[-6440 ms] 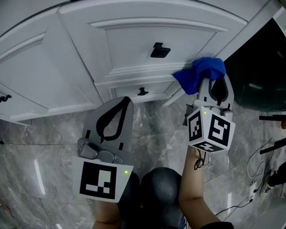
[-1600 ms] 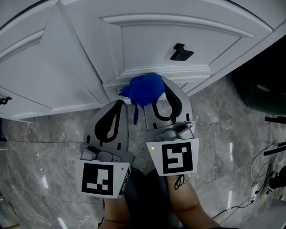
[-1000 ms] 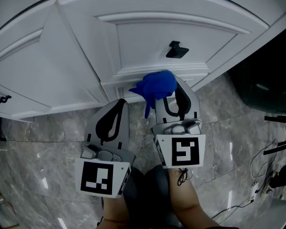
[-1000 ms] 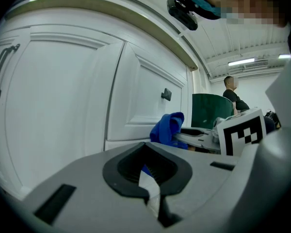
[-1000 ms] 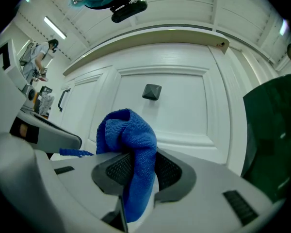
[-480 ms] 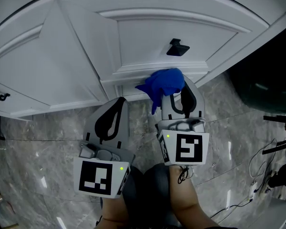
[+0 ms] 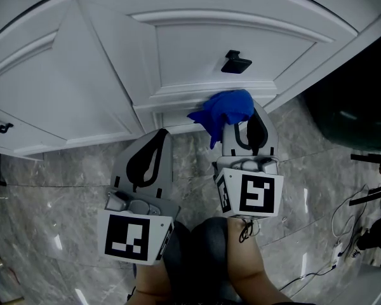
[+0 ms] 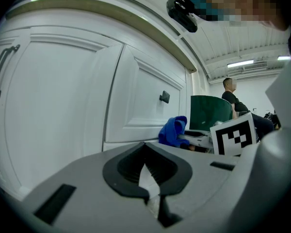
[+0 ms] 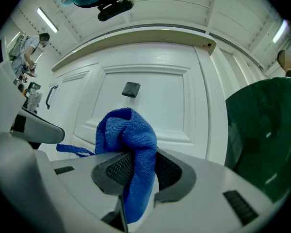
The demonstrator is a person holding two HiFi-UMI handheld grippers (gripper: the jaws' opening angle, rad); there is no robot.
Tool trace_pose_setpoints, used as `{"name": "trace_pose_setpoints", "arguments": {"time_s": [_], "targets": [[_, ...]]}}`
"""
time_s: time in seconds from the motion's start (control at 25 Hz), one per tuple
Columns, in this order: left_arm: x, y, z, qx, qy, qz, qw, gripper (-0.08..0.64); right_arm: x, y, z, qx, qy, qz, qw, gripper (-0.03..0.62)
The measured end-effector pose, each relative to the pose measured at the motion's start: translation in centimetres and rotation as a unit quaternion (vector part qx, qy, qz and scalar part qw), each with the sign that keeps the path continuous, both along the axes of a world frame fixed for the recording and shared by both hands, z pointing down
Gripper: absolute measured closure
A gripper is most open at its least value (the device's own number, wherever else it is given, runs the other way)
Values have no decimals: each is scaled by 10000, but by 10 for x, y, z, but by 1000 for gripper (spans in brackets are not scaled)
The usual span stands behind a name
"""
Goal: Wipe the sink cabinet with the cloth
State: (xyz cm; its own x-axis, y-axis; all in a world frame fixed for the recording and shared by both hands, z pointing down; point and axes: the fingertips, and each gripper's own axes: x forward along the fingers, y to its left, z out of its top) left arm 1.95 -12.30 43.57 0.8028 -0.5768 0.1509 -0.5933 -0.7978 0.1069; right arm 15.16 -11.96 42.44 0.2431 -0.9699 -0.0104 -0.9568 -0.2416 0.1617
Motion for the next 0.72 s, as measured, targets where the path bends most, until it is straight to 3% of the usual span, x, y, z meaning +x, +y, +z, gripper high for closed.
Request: {"name": "trace_pose_setpoints", "arguments": {"time_s": [0.72], "targets": [[6,1,3,-31,-33,48,10000,560,20,7,1,79,-159,282,9994,477]]}}
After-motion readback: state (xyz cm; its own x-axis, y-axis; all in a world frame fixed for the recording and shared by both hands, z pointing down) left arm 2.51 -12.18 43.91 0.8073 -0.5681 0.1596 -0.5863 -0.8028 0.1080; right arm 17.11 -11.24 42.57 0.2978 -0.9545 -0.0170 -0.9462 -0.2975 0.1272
